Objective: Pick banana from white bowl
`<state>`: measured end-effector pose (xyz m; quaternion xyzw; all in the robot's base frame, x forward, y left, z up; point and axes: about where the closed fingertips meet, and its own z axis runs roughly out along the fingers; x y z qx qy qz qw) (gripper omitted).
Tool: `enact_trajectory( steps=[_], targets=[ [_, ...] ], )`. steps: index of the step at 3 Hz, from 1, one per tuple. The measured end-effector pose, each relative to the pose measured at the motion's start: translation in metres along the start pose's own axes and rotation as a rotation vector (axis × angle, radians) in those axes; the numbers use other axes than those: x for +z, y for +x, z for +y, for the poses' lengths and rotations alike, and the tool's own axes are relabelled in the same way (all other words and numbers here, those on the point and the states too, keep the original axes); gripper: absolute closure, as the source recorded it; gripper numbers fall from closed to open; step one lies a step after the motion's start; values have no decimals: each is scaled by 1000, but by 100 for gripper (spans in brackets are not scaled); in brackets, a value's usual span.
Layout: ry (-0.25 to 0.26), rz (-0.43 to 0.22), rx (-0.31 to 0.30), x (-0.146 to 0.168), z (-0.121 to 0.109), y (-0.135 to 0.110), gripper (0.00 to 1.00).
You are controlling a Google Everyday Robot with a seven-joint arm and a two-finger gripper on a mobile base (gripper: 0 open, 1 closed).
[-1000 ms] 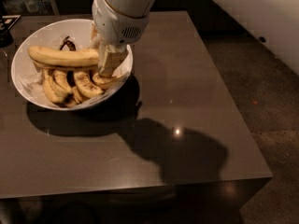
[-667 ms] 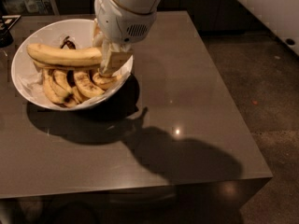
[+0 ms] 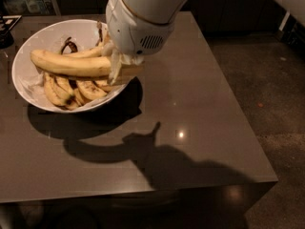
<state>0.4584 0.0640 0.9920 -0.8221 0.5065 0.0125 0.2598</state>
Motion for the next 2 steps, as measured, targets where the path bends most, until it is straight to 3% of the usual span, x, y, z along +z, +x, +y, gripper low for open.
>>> enact_trajectory(
  steps=[1,2],
  targets=[
    [9,-3,65,-6,36,-1,100],
    [9,-1,64,-6,36,-2,100]
  ],
)
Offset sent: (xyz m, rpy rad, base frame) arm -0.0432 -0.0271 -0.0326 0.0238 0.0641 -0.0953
